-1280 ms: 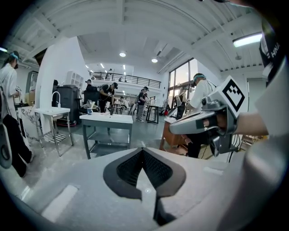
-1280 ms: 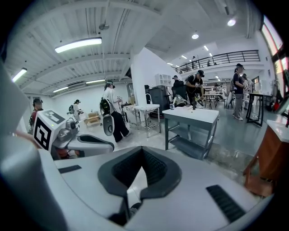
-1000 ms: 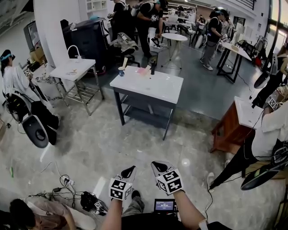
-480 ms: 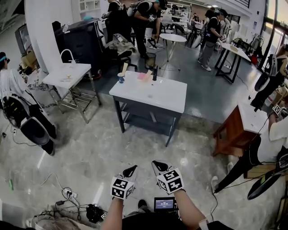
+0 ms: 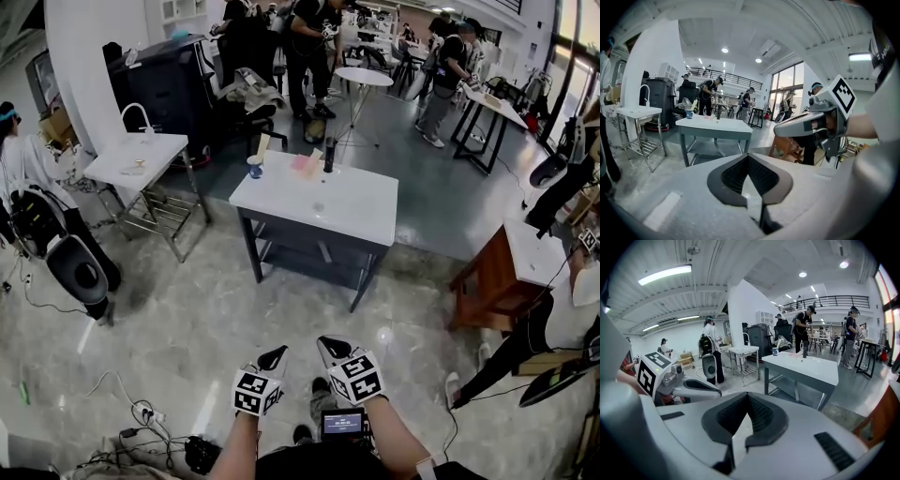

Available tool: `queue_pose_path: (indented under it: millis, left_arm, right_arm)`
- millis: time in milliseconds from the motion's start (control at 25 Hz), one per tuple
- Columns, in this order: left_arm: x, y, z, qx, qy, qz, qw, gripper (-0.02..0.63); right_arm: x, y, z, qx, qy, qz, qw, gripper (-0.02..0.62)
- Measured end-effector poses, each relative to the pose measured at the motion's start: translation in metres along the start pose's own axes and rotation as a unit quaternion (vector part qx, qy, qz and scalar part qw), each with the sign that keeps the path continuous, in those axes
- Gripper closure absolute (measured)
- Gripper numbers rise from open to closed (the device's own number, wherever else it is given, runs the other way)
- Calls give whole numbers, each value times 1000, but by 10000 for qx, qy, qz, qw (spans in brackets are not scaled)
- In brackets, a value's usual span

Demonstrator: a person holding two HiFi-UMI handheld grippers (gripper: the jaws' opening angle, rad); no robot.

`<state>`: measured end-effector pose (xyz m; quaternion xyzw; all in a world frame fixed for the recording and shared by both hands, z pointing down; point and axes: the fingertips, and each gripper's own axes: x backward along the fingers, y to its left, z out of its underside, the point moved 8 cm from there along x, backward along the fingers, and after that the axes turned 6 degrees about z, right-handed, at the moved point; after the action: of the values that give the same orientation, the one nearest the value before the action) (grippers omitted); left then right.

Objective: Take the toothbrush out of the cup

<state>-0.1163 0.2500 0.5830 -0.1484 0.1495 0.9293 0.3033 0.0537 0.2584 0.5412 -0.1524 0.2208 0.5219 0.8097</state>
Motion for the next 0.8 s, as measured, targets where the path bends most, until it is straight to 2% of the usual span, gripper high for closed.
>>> queue_pose_path:
  millis: [320, 800]
  left_arm:
    - [-46, 50, -17, -10, 123, -148, 9998, 600]
    - [-130, 142, -89, 10, 93, -634, 9979, 600]
  right_arm:
    - [-66, -35, -25, 34, -8, -234, 9997, 586]
    - [-174, -121, -105, 228, -86, -660, 9975, 586]
